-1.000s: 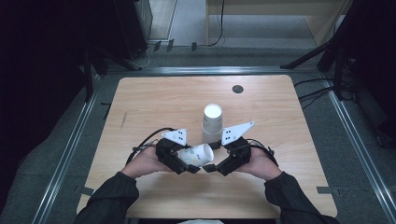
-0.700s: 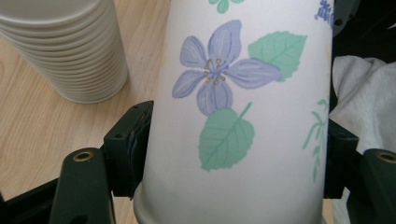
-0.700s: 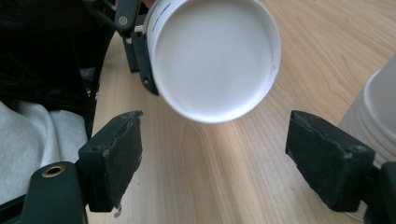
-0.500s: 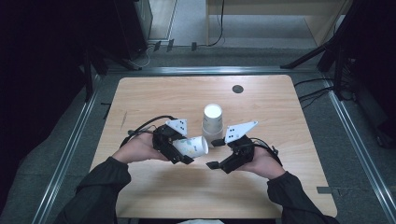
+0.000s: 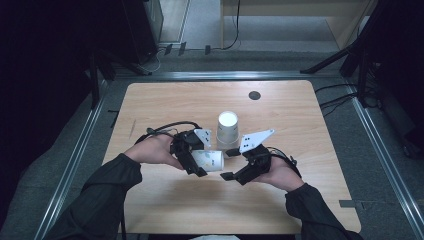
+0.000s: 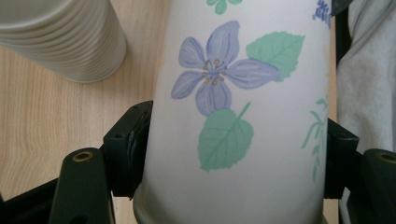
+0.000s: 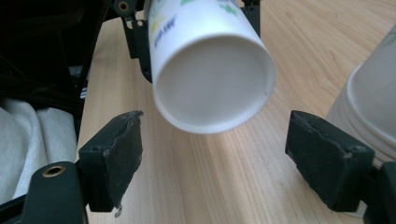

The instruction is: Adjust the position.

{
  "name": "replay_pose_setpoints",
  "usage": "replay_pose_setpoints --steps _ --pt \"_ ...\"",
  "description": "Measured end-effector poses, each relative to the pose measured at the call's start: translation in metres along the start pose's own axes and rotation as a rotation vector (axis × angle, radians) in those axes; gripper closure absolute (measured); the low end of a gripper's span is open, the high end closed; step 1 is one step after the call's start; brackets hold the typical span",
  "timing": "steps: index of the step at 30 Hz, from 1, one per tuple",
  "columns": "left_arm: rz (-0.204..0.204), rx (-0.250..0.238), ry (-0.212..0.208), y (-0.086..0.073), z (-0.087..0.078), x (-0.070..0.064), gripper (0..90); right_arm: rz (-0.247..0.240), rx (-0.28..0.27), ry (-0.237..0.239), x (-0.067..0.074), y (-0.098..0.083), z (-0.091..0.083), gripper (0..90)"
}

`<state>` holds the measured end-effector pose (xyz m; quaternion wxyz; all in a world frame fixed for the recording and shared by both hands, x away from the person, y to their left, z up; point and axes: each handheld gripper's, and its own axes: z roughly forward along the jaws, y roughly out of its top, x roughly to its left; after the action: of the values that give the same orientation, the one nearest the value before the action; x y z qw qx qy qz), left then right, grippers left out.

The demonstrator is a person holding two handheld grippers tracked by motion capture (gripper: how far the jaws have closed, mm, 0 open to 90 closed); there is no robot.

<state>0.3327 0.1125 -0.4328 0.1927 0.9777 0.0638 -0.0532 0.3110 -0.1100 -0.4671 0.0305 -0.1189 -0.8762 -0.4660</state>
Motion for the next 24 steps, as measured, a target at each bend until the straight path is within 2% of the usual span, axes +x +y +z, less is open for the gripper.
replay_pose_setpoints --steps 1,2,3,5,10,20,21,24 --pt "0.001 0.031 0.015 0.002 0.004 0.0 27.9 -0.003 0.01 -0.001 0.001 0.0 0.002 20.0" --pt "0.001 0.031 0.015 0.002 0.004 0.0 27.9 -0.016 0.007 -0.002 0.001 0.0 0.004 20.3" --pt "0.002 0.059 0.018 0.004 0.008 0.001 27.9 -0.023 0.009 -0.004 0.001 -0.001 0.005 20.3" --pt "-0.001 0.076 0.007 0.005 0.012 0.001 27.9 -0.019 0.014 0.001 -0.001 -0.001 0.008 20.6" --pt "0.014 0.12 0.016 0.009 0.019 0.001 27.8 -0.018 0.025 -0.002 -0.003 -0.002 0.015 21.3" --pt "0.038 0.126 -0.019 0.014 0.023 -0.002 27.8 -0.038 0.076 0.035 0.002 -0.001 0.029 24.9" --pt "0.029 0.125 -0.023 0.015 0.024 -0.003 27.8 -0.038 0.076 0.035 0.002 -0.001 0.029 24.9" --pt "0.04 0.125 -0.022 0.016 0.026 -0.004 27.2 -0.049 0.082 0.042 0.003 -0.001 0.032 31.0"
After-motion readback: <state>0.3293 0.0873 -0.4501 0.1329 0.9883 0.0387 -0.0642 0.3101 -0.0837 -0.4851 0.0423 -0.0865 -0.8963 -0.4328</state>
